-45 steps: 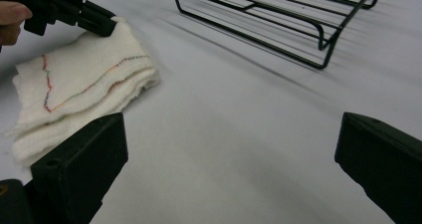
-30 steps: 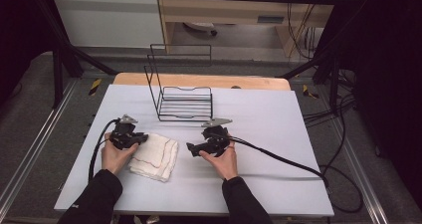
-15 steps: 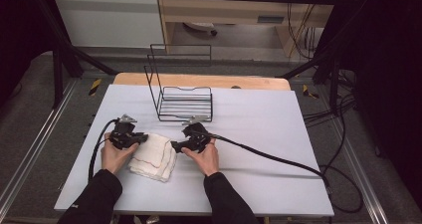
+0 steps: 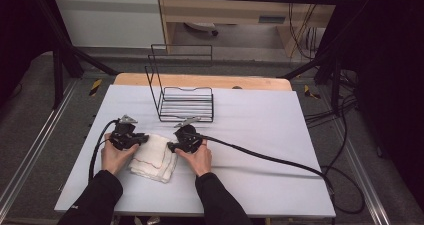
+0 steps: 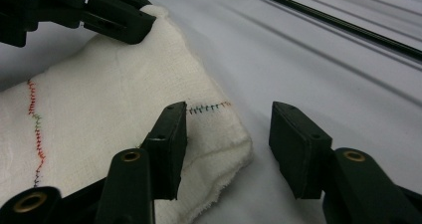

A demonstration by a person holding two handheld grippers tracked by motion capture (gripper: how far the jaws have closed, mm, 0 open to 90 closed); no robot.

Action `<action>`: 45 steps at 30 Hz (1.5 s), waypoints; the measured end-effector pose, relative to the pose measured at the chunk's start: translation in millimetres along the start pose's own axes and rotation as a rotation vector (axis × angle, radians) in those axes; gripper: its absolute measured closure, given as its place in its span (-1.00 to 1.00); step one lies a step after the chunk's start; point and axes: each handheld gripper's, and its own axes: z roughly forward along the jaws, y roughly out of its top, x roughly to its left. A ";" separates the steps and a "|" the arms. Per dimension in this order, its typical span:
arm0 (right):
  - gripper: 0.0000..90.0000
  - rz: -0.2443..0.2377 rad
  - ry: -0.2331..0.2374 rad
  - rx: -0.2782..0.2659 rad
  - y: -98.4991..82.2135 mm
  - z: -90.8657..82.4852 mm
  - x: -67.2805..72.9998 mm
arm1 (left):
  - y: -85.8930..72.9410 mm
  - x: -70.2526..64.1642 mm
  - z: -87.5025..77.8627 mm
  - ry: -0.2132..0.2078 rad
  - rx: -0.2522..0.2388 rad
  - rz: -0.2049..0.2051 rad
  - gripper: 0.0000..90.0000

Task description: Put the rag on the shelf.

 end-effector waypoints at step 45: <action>0.80 0.016 0.087 -0.133 10.6 -39.6 17.8 | -4.2 -0.3 -49.9 -0.080 -0.198 -0.036 0.84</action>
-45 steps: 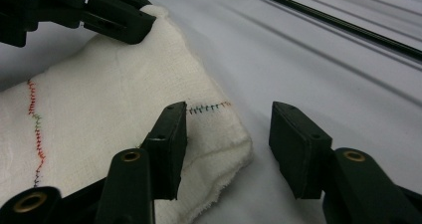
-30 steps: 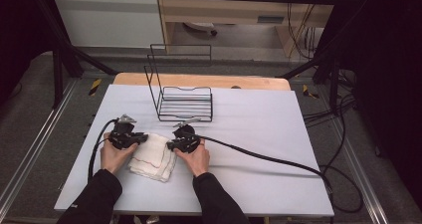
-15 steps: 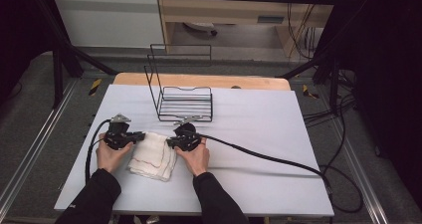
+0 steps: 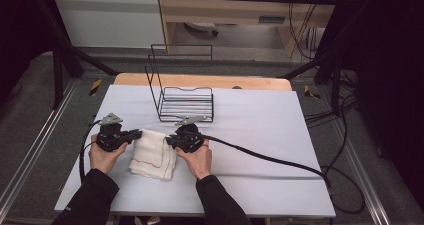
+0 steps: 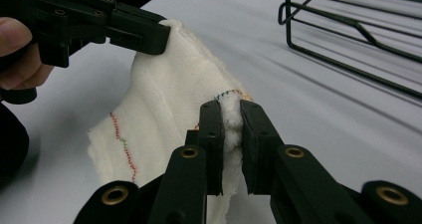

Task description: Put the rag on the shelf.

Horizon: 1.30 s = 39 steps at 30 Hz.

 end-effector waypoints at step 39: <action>0.82 -0.144 -0.005 -0.189 30.1 -65.1 14.8 | 24.6 -33.4 -47.2 -0.037 -0.225 0.045 0.84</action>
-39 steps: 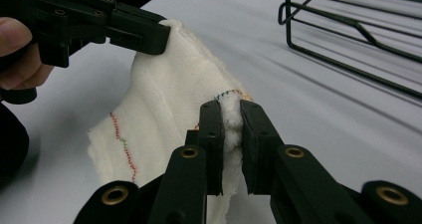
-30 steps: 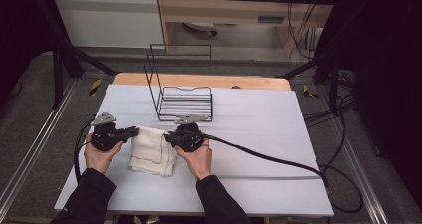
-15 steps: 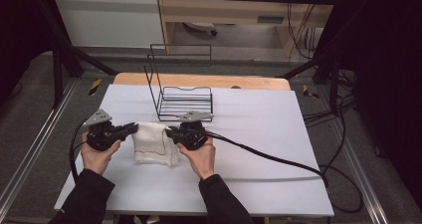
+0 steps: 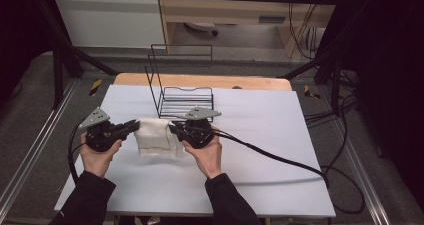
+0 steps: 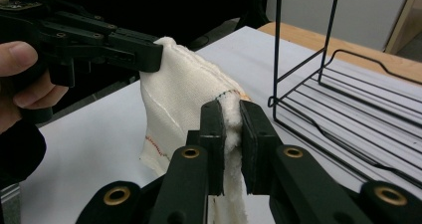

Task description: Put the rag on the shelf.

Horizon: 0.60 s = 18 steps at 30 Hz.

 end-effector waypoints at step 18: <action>0.82 -0.058 -0.021 -0.063 19.0 -31.7 -0.4 | 23.9 -25.8 -6.7 -0.001 -0.070 0.032 0.84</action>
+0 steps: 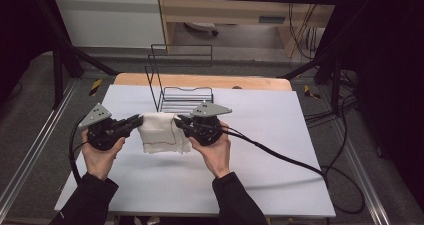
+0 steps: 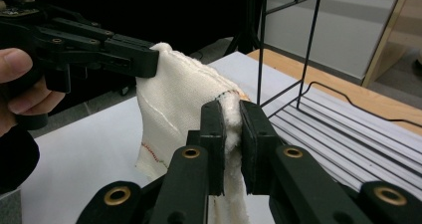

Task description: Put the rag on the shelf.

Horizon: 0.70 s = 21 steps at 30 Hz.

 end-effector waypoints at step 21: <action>0.82 -0.034 -0.047 -0.098 32.3 -35.7 -11.8 | 43.3 -17.3 9.1 -0.018 -0.079 0.046 0.84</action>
